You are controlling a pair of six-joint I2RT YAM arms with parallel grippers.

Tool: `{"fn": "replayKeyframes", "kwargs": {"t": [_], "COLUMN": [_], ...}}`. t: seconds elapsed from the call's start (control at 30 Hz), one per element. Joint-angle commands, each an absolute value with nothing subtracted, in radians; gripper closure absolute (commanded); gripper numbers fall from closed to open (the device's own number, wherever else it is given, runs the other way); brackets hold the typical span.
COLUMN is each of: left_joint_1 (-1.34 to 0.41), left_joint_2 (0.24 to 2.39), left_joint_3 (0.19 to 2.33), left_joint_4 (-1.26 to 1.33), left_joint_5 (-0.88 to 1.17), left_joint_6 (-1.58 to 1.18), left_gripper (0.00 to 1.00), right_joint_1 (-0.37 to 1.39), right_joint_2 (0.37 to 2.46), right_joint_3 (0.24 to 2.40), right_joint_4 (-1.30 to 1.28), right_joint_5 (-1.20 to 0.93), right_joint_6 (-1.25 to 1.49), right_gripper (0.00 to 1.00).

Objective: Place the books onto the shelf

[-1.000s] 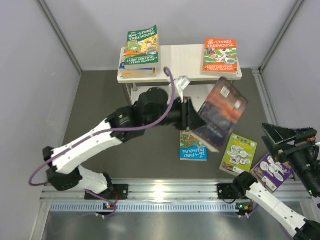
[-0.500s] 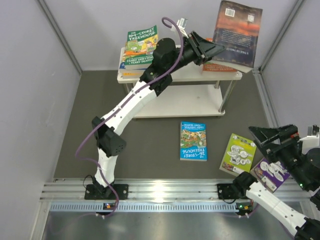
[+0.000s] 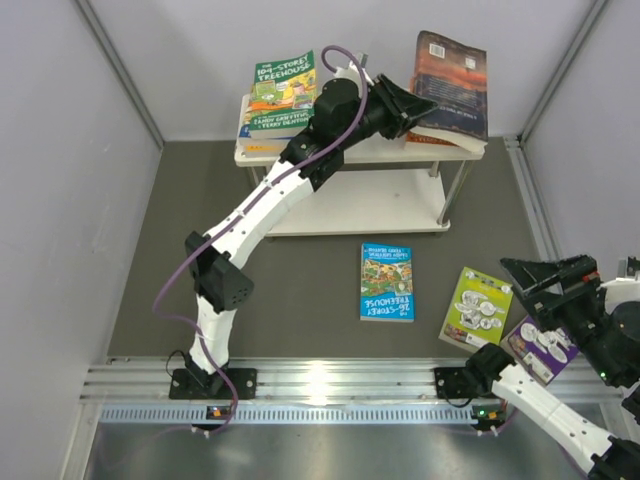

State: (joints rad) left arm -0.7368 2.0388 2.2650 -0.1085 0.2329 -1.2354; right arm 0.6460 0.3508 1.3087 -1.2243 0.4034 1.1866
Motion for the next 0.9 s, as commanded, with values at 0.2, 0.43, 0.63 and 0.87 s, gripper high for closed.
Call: {"fn": "replayKeyframes", "kwargs": {"t": [0.2, 0.43, 0.63, 0.87], "left_joint_1": [-0.733, -0.730, -0.729, -0.729], "left_joint_2": [2.023, 2.036, 2.011, 1.988], "left_joint_3": [2.292, 2.290, 2.289, 2.290], "left_joint_4": [-0.081, -0.107, -0.126, -0.175], "left_joint_5": [0.178, 0.166, 0.132, 0.110], "left_joint_6": [-1.206, -1.204, -1.166, -1.140], "left_gripper": [0.87, 0.53, 0.27, 0.22], "right_joint_1": [0.678, 0.689, 0.693, 0.699], "right_joint_2": [0.324, 0.314, 0.301, 0.293], "right_joint_3": [1.292, 1.290, 1.290, 1.290], "right_joint_4": [-1.239, -1.253, -1.261, -1.272], "right_joint_5": [0.457, 0.466, 0.471, 0.476], "right_joint_6": [1.187, 1.192, 1.203, 1.207], "right_gripper": [0.00, 0.00, 0.00, 0.00]}}
